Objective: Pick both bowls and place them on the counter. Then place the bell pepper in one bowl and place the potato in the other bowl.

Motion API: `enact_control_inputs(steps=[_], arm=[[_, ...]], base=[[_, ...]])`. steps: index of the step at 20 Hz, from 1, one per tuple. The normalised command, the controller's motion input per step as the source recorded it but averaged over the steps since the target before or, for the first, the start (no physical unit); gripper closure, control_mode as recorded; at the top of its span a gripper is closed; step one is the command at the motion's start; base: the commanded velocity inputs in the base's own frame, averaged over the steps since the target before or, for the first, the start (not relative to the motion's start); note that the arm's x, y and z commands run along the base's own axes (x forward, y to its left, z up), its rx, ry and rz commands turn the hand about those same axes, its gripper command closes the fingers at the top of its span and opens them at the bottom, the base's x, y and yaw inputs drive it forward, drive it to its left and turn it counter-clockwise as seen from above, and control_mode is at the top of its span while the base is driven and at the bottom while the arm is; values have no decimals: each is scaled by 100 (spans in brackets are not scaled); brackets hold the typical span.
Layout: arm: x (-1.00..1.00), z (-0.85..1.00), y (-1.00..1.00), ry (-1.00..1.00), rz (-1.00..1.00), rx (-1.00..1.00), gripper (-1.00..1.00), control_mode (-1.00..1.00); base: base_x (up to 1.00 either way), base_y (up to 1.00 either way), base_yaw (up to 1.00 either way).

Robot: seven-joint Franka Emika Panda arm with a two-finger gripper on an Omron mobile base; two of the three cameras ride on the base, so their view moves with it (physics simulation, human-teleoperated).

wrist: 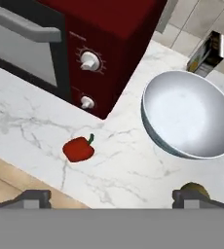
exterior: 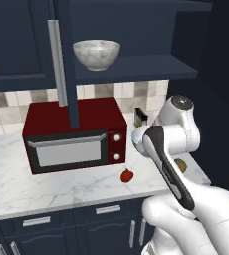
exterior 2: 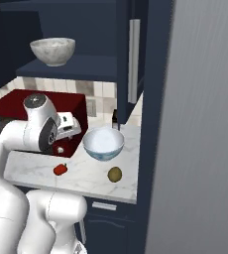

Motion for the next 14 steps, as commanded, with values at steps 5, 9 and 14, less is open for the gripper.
enact_control_inputs(steps=[5, 9, 14], arm=[[0, 60, 16, -24, -35, 20, -100, -100], [6, 62, 40, -19, -38, 12, -100, -100], [27, 56, 17, -12, -32, 15, -100, -100]], base=[[0, 0, 0], [0, 0, 0], [0, 0, 0]])
